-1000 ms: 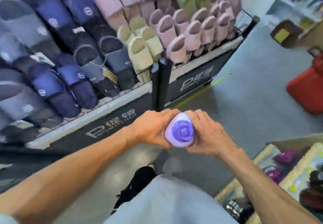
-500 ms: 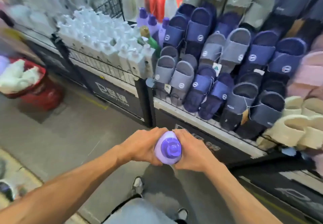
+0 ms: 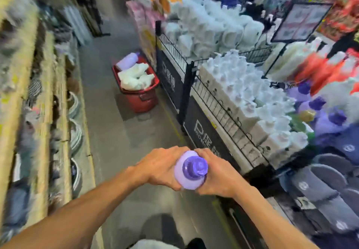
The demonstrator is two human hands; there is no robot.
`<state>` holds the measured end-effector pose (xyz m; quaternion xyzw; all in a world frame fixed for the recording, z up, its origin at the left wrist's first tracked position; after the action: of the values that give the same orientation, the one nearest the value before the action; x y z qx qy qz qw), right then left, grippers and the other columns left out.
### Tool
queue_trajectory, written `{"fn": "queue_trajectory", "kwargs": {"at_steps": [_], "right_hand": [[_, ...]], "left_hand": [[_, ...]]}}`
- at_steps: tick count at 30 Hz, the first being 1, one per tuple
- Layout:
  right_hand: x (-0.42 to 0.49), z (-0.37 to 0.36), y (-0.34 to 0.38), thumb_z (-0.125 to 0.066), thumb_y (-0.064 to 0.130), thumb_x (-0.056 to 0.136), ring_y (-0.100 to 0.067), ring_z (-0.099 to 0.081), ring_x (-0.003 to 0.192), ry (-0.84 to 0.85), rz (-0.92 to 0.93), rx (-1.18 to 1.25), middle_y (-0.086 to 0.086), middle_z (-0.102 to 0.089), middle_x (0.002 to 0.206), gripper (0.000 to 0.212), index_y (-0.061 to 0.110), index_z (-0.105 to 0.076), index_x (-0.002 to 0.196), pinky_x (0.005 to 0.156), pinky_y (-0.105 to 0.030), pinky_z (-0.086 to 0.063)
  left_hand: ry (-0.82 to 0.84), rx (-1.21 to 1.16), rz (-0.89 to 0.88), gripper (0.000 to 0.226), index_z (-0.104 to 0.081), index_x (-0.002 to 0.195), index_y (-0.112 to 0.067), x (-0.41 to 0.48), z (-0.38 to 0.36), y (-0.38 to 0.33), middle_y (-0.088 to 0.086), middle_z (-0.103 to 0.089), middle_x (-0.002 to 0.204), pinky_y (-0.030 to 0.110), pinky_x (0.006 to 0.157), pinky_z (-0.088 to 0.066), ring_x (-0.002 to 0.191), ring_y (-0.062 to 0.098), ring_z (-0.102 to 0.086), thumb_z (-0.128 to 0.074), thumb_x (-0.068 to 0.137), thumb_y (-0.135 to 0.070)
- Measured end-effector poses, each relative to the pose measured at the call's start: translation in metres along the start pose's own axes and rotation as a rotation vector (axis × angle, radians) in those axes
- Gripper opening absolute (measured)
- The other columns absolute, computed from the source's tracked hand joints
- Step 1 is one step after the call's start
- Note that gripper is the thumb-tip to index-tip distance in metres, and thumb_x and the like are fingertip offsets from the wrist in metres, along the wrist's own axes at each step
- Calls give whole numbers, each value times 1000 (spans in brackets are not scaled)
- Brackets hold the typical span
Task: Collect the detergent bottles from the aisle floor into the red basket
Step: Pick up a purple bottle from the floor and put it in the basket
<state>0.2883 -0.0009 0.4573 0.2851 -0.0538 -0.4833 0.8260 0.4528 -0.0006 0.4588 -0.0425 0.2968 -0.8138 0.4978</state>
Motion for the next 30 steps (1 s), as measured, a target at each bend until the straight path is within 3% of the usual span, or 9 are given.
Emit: {"fn": "queue_trajectory", "kwargs": {"at_steps": [10, 14, 20, 24, 28, 30], "right_hand": [[263, 38, -1, -81, 48, 61, -13, -61, 98, 120, 200, -28, 16, -50, 118, 82, 35, -44, 133, 81, -36, -56], [364, 50, -3, -79, 53, 65, -5, -55, 100, 115, 262, -41, 18, -48, 108, 69, 36, -44, 122, 76, -32, -54], [507, 67, 8, -72, 66, 64, -7, -58, 101, 186, 331, -106, 19, -47, 112, 75, 35, -44, 126, 78, -35, -56], [596, 72, 10, -73, 67, 65, -5, -59, 105, 207, 288, -105, 20, -48, 118, 78, 39, -42, 131, 80, -32, -57], [659, 77, 6, -76, 58, 62, -1, -56, 110, 178, 173, -30, 24, -46, 128, 88, 39, -40, 140, 83, -19, -51], [687, 81, 2, -79, 53, 61, -2, -58, 109, 154, 118, 7, 26, -43, 131, 93, 39, -38, 144, 81, -16, -49]], "left_hand": [[-67, -55, 149, 82, -40, 124, -48, 113, 126, 168, -24, -58, 111, 37, 79, -55, 94, 9, -62, -81, 54, -60], [-51, -66, 222, 77, -43, 119, -45, 160, 174, 231, -22, -58, 109, 39, 78, -55, 94, 11, -62, -79, 52, -58], [-130, -157, 332, 71, -46, 119, -45, 213, 243, 321, -20, -64, 110, 34, 81, -55, 94, 4, -64, -82, 58, -50], [-120, -182, 332, 92, -36, 132, -48, 258, 273, 398, -24, -54, 127, 37, 93, -52, 113, 8, -60, -83, 54, -56], [-33, -113, 240, 90, -37, 125, -49, 308, 303, 463, -22, -54, 118, 41, 82, -55, 103, 13, -63, -78, 46, -61], [19, -108, 230, 83, -39, 119, -54, 337, 317, 490, -23, -54, 109, 37, 75, -56, 94, 8, -63, -77, 46, -63]]}}
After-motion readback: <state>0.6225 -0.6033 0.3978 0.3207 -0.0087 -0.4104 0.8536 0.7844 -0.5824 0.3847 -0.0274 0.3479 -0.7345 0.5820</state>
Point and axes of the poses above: each hand's wrist, its own x-axis towards the middle knuckle, its own z-axis out of the back of the hand, y = z × x, the point moved 6 cm from there along x, towards the middle knuckle
